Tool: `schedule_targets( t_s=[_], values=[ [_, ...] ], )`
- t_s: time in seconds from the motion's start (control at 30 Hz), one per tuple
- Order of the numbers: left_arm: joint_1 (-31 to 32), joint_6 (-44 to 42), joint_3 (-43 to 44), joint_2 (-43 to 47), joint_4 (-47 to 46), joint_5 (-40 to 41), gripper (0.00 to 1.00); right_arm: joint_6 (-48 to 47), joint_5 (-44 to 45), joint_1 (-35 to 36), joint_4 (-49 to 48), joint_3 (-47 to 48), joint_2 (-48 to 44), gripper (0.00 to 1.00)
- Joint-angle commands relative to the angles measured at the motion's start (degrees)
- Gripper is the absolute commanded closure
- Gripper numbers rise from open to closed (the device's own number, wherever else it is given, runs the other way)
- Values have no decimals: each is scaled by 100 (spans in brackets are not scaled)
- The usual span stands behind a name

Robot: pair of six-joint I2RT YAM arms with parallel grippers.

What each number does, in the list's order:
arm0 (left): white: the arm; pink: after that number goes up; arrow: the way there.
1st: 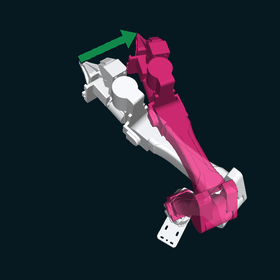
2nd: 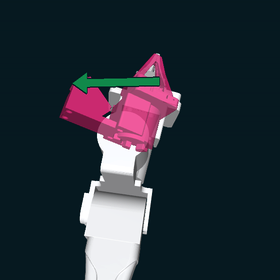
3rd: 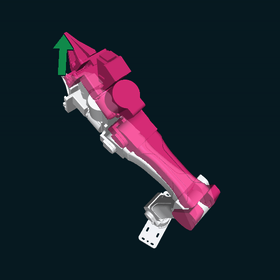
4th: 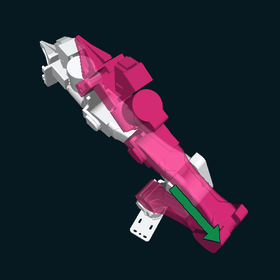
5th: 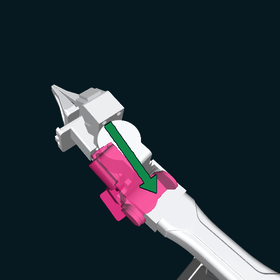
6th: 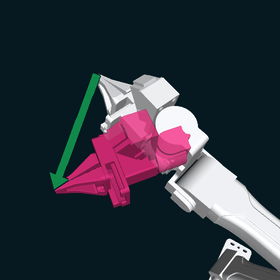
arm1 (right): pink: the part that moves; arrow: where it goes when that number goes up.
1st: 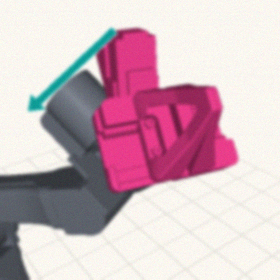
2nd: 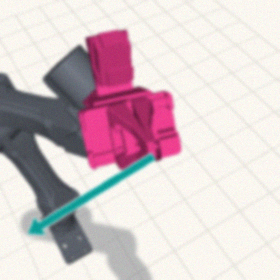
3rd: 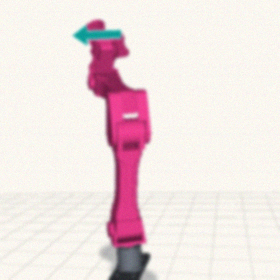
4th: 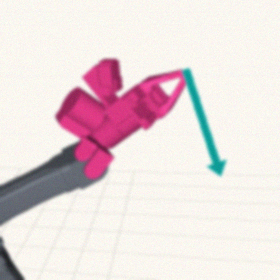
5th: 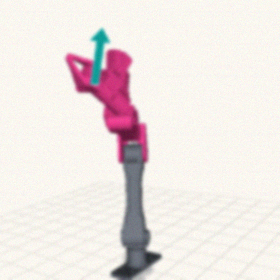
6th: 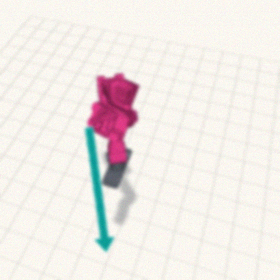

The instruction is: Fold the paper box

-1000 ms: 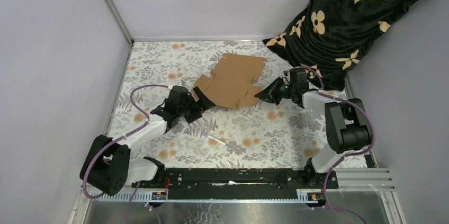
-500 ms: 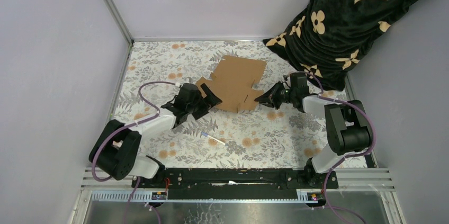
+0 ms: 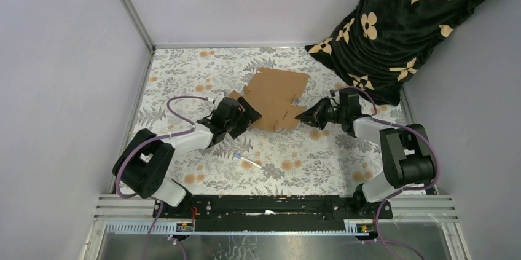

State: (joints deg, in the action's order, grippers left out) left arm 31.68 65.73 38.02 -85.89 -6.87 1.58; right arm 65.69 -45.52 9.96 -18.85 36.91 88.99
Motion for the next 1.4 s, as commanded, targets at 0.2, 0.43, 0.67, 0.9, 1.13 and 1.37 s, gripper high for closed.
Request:
schedule_targets(
  t_s=[0.2,0.43,0.67,0.9,1.13,1.37],
  values=[
    [113,155,479,-294,-200,490,22,-12,-283,-20,-151,-77,-317,87],
    [169,43,624,-418,-207,385,67,-84,-326,-5,-82,-53,-332,86],
    [176,-642,1236,-482,466,350,100,-534,-437,50,506,212,-377,80],
    [170,-2209,2532,-583,2218,486,100,-2200,-372,42,2602,1086,-537,60],
    [180,-3482,4005,-1029,4201,874,100,-3062,-146,42,3814,1799,-665,50],
    [202,-4334,5654,-1808,6030,1536,100,-3385,93,33,4268,2544,-420,48]
  ],
)
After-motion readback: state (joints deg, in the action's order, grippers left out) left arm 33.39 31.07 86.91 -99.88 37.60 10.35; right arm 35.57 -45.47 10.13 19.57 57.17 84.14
